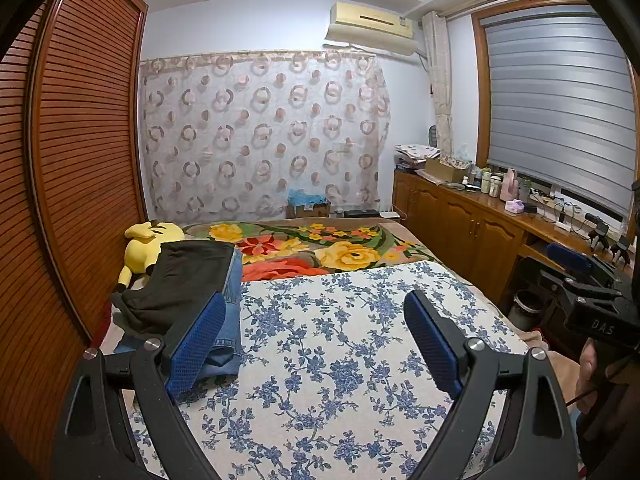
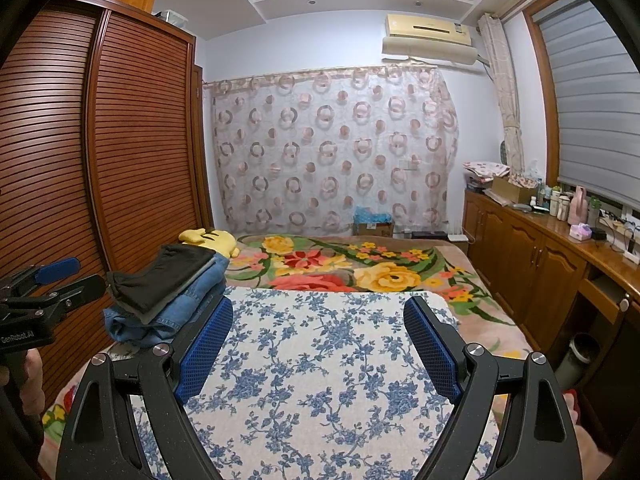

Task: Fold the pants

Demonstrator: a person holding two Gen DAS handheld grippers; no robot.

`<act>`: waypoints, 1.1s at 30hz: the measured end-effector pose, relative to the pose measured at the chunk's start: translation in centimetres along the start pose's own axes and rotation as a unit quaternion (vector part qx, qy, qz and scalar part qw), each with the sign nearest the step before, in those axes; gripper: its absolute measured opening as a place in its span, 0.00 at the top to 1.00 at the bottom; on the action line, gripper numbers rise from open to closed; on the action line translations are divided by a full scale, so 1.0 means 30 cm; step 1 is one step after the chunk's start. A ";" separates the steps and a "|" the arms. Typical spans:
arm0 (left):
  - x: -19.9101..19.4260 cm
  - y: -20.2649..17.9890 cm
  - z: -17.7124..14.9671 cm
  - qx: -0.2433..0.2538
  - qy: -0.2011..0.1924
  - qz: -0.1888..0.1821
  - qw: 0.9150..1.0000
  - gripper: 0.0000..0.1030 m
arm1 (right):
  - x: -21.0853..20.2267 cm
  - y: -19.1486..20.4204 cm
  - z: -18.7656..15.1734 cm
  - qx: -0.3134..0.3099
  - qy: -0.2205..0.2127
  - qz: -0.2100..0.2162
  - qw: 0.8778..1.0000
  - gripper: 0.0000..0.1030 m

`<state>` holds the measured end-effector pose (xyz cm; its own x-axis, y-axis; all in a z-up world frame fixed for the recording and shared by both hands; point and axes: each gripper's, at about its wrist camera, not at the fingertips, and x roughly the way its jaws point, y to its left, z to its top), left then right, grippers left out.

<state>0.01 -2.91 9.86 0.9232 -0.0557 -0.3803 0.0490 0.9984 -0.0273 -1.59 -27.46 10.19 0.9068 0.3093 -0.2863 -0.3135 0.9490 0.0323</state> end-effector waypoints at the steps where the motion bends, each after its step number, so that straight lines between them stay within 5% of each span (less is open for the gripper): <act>1: 0.000 0.001 0.001 0.000 0.000 0.000 1.000 0.12 | 0.000 -0.001 0.000 0.000 0.000 0.000 1.000 0.14; 33: 0.002 0.001 -0.005 0.001 -0.001 0.001 1.000 0.12 | 0.001 -0.008 -0.001 -0.001 -0.001 -0.002 1.000 0.14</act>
<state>-0.01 -2.88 9.69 0.9244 -0.0544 -0.3776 0.0482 0.9985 -0.0258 -1.49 -27.66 10.14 0.9084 0.3063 -0.2846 -0.3109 0.9500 0.0300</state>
